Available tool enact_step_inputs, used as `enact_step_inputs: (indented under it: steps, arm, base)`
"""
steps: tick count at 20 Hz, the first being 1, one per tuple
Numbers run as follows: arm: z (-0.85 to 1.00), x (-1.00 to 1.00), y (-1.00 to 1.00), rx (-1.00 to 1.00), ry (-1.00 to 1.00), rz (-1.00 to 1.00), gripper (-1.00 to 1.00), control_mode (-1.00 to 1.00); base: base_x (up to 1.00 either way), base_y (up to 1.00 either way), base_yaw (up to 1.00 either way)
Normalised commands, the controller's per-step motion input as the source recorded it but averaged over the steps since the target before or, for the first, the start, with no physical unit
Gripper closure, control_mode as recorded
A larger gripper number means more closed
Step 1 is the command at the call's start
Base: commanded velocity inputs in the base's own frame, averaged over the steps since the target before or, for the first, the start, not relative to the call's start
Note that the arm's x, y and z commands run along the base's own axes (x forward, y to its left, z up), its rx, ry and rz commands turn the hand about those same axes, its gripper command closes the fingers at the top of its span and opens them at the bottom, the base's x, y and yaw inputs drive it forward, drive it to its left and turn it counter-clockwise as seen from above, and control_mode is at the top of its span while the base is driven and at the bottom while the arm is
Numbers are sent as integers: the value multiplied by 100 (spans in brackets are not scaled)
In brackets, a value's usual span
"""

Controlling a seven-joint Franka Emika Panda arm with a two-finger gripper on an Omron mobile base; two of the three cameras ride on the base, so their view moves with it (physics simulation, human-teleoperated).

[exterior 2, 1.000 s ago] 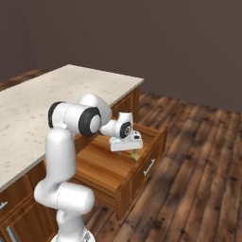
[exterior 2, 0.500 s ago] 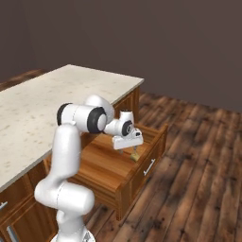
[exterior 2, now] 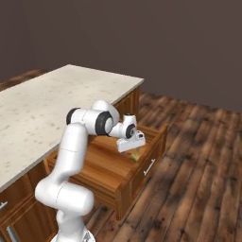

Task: Restock the sink supplies by placing the sponge and soap dispenser on the counter and next to the sink. Make sure the soap dispenser is upright.

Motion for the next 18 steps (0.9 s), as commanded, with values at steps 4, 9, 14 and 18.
enact_step_inputs:
  steps: [4, 9, 14, 18]
  arm:
    - [-29, 18, -32, 0, 0, 4, -100, -100]
    - [-38, 19, -19, 0, 0, 3, -100, -100]
    - [-37, 17, -5, 0, 0, 0, -100, -100]
    - [-35, 4, 0, 0, 0, 0, -100, -100]
  base:
    - [0, 0, 0]
    - [0, 0, 0]
    - [0, 0, 0]
    - [0, 0, 0]
